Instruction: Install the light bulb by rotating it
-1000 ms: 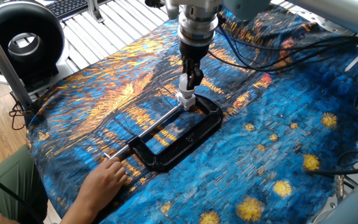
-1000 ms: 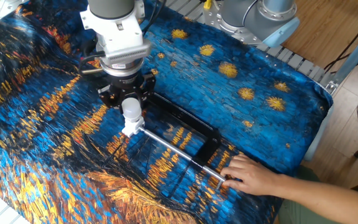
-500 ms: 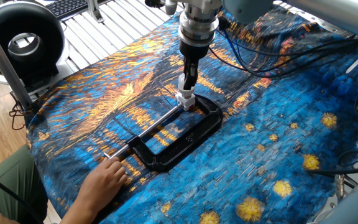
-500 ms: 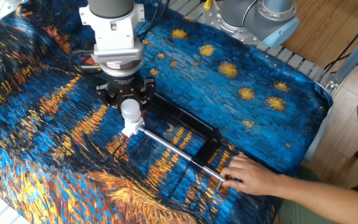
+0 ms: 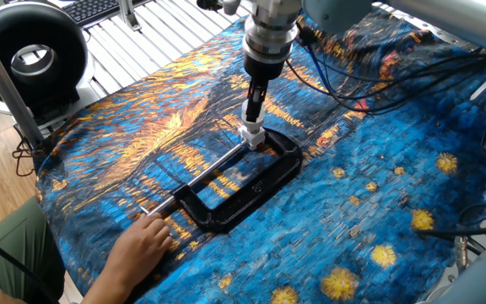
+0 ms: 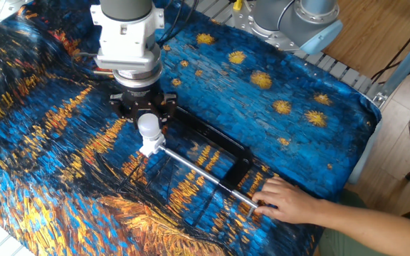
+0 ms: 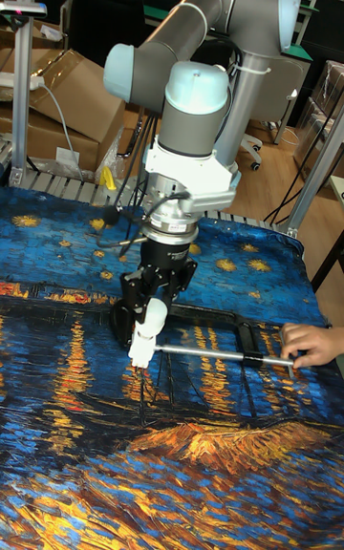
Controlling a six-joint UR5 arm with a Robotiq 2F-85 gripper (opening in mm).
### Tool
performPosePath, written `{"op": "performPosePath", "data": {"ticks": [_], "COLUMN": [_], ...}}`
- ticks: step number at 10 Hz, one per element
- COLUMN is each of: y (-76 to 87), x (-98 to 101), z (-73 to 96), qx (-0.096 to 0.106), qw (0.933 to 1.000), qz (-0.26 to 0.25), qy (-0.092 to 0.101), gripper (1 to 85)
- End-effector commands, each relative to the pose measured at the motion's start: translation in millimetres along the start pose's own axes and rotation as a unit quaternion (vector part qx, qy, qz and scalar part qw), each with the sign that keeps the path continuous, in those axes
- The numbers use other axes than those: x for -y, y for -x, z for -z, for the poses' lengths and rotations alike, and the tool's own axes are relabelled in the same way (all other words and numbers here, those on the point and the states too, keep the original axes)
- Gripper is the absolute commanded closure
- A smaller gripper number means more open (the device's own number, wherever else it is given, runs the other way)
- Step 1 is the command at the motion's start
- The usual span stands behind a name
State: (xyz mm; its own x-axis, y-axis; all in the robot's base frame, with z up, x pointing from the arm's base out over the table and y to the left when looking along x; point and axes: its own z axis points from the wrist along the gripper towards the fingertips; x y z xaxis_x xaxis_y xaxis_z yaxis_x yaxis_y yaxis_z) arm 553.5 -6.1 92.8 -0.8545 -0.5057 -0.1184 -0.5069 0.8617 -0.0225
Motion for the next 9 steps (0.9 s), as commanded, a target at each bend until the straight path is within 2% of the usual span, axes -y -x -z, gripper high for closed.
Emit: {"op": "performPosePath", "data": {"ticks": [1,5,6,7,8,9], "y": [1.0,1.4,-1.3,-8.1,-14.5,-13.2], "x": [3.6,8.2,3.3,-10.9,-10.5,-16.1], "z": [0.9,0.7,0.6,1.4,1.7,2.1], "qx": [0.002,0.004,-0.003,-0.018,-0.030,-0.029], "qw": [0.9973,0.9929,0.9925,0.9930,0.9959,0.9963], "qz": [-0.073,-0.118,-0.123,-0.114,-0.083,-0.075], "qy": [-0.003,-0.013,-0.004,0.021,0.020,0.031], "gripper": [71.3,73.0,72.7,64.0,44.0,35.0]}}
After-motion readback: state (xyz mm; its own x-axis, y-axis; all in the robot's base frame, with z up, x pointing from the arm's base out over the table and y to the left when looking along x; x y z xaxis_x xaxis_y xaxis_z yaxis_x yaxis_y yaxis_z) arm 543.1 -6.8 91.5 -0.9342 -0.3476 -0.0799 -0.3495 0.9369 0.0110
